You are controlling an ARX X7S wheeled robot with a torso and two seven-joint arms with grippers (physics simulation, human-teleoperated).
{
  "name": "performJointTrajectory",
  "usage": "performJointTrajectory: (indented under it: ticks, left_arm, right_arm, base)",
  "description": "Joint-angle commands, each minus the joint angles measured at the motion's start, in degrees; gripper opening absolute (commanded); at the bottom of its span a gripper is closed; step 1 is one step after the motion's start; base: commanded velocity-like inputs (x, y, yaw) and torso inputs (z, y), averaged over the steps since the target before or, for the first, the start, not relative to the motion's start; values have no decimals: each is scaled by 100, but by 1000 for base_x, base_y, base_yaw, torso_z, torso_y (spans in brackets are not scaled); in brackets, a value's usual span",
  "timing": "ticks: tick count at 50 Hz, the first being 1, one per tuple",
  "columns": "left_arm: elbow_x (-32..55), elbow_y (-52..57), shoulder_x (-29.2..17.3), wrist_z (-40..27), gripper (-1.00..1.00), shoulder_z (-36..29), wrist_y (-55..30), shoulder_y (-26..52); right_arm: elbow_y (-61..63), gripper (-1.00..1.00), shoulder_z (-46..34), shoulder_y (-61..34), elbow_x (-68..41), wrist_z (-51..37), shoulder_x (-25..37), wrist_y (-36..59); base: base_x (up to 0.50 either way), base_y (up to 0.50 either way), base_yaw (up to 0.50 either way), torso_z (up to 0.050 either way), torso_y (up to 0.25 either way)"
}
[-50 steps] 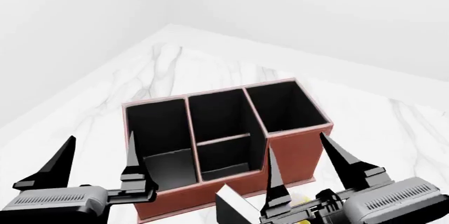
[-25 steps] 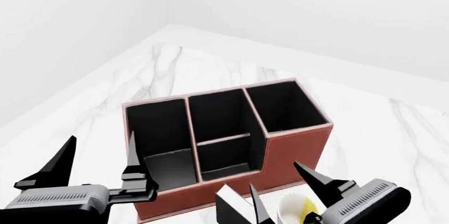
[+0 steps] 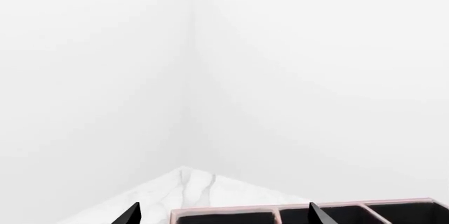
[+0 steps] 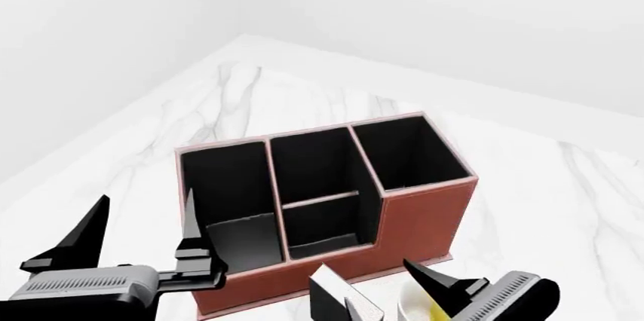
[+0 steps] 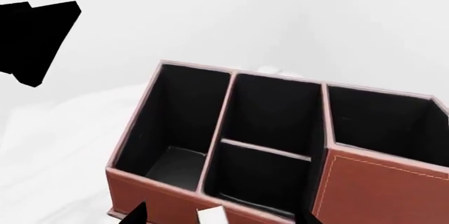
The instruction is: Pick up the book and place it in the right compartment of the caddy.
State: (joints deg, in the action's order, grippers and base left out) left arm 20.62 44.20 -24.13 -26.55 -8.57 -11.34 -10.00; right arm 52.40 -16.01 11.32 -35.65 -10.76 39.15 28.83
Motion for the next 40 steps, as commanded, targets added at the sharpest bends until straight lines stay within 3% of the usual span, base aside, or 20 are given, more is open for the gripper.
performJointTrajectory:
  ticks: [1,40]
  left_arm:
    - [-7,-9,-14,-21,100,-21,1,7]
    - [-29,-25,-58,-64,100,-113,34,8]
  right_arm:
    - [-91,100,-99,192,11,102,60,-97]
    - [-534,100,-412,553,516,287,-10,-634]
  base:
    - [0,0,0,0,0]
    - [0,0,0,0,0]
